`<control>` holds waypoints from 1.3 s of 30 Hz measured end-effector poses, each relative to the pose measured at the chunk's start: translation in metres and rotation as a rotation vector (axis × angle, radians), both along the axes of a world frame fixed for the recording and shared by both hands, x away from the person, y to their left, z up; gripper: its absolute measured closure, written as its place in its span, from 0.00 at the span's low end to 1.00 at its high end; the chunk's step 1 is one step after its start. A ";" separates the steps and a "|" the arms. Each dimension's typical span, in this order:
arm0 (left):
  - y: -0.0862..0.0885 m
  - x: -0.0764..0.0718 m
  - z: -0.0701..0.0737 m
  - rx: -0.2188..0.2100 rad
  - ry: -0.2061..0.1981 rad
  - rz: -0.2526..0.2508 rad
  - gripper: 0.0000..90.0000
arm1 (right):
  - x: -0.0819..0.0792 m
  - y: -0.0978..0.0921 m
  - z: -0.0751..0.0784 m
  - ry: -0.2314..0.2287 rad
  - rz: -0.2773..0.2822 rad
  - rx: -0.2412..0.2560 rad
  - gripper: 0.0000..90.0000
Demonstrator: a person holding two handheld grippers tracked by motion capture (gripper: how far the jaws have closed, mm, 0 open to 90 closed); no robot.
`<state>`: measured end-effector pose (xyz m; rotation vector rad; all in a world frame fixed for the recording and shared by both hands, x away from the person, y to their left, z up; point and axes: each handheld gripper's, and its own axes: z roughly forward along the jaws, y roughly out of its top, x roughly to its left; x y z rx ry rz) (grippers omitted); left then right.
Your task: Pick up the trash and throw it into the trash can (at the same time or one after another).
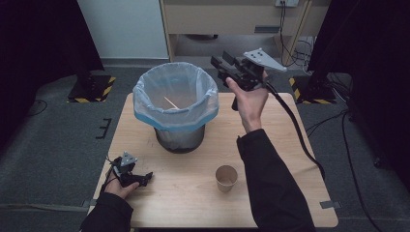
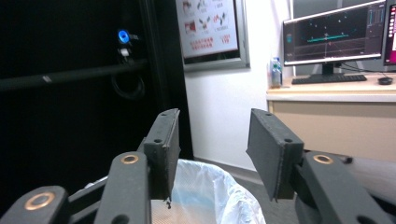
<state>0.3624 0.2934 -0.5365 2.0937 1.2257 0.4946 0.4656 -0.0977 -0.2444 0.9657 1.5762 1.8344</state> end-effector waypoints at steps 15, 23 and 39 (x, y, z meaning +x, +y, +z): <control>0.000 0.000 0.000 0.001 0.001 0.002 0.00 | -0.053 -0.089 -0.062 0.112 -0.012 -0.053 0.54; 0.000 0.000 0.000 0.001 0.001 0.003 0.00 | -0.078 -0.104 -0.131 0.233 0.038 -0.128 0.52; -0.001 -0.001 0.000 0.001 0.002 0.001 0.00 | -0.092 -0.092 -0.204 0.445 0.168 -0.304 0.60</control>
